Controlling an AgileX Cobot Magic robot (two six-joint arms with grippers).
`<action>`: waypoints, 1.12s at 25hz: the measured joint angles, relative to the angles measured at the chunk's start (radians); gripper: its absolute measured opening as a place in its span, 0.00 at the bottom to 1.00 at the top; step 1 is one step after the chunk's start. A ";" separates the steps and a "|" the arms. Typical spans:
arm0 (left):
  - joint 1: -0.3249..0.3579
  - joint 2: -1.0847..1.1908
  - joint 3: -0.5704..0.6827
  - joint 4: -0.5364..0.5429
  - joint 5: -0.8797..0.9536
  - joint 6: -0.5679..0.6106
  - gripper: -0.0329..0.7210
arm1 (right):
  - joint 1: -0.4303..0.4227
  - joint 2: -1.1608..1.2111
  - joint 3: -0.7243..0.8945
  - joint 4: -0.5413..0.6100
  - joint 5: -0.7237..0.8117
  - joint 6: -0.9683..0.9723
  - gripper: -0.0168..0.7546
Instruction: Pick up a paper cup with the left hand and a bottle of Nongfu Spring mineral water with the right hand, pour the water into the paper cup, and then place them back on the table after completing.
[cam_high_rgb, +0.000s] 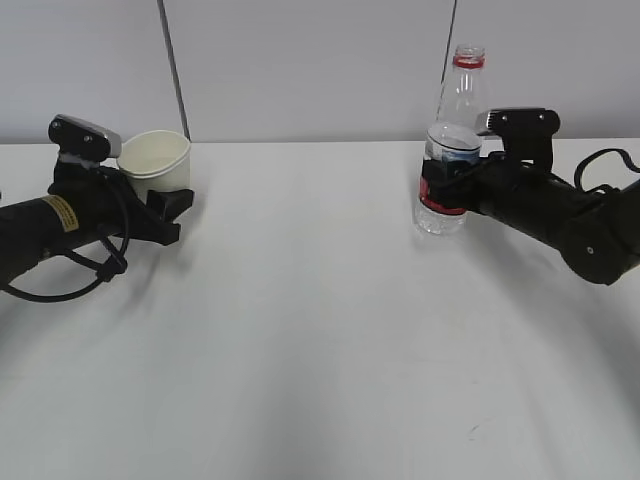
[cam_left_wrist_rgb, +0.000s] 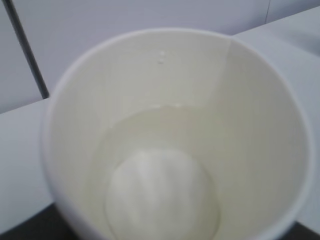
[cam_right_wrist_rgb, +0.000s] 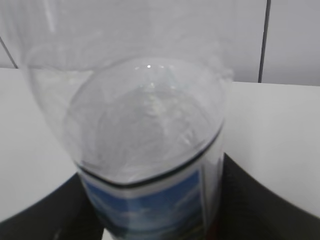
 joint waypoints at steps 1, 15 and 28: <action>0.000 0.000 0.000 0.000 0.000 0.000 0.58 | 0.000 0.002 0.000 0.003 0.000 -0.003 0.55; 0.000 0.000 0.000 -0.042 0.000 0.022 0.58 | 0.000 0.029 -0.007 0.019 -0.024 -0.008 0.55; 0.000 0.069 -0.036 -0.066 -0.001 0.026 0.58 | 0.000 0.029 -0.007 0.019 -0.028 -0.008 0.55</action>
